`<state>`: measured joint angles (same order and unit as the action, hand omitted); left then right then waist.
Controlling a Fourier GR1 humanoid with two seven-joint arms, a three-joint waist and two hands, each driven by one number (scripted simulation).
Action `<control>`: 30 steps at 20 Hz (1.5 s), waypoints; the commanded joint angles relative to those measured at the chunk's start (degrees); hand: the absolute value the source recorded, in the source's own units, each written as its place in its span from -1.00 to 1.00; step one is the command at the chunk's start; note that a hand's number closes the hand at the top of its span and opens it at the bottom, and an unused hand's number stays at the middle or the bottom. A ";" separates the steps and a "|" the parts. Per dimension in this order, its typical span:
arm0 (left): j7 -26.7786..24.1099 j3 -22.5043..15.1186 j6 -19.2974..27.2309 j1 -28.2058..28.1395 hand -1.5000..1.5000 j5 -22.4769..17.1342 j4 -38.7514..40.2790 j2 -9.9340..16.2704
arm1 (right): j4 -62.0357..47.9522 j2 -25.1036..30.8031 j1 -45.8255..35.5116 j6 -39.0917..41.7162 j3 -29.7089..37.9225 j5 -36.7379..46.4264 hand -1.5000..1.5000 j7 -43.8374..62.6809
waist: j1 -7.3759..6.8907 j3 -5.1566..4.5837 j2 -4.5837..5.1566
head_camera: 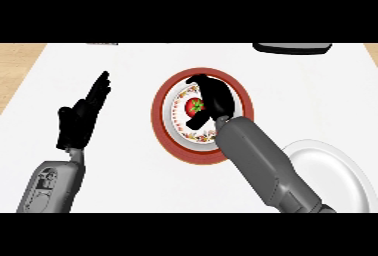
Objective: Pick the tomato from the plate and place it in the plate
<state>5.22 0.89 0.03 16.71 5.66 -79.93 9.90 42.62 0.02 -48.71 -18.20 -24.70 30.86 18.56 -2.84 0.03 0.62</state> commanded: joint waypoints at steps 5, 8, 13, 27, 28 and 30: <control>-1.05 1.44 0.46 -0.24 0.00 -0.14 0.75 0.30 | 2.95 -0.02 3.67 -10.53 3.66 -15.54 -1.00 -13.40 | 0.90 0.04 -0.03; -0.50 1.91 -0.20 -1.42 0.00 -0.48 0.40 1.00 | 7.17 -0.02 2.21 -10.73 8.54 -17.26 -1.00 -10.73 | 2.59 -0.01 -0.63; -0.60 1.72 0.56 -3.12 0.00 0.21 -1.54 0.64 | 14.19 5.09 10.00 -11.67 13.66 -19.79 -1.00 -13.94 | 3.39 -0.03 -0.81; 1.51 2.29 -0.55 -2.41 0.00 0.52 -3.41 0.98 | 20.13 20.97 25.63 8.57 27.86 -31.49 -1.00 -26.21 | 2.66 -0.01 -0.56; 1.02 2.75 -0.87 -5.60 0.00 -0.37 -5.38 0.87 | 29.58 23.05 30.39 9.64 26.72 -31.25 -1.00 -21.38 | 3.00 -0.03 -0.74; 0.54 2.49 -1.15 -4.03 0.00 0.31 -3.37 0.57 | 27.07 21.34 32.04 11.01 27.49 -31.25 -1.00 -26.39 | 2.89 -0.03 -0.64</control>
<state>6.41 3.09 -0.04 14.24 6.15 -82.53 10.15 69.35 20.62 -21.09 -10.52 0.79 0.58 -3.31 0.22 0.00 -0.06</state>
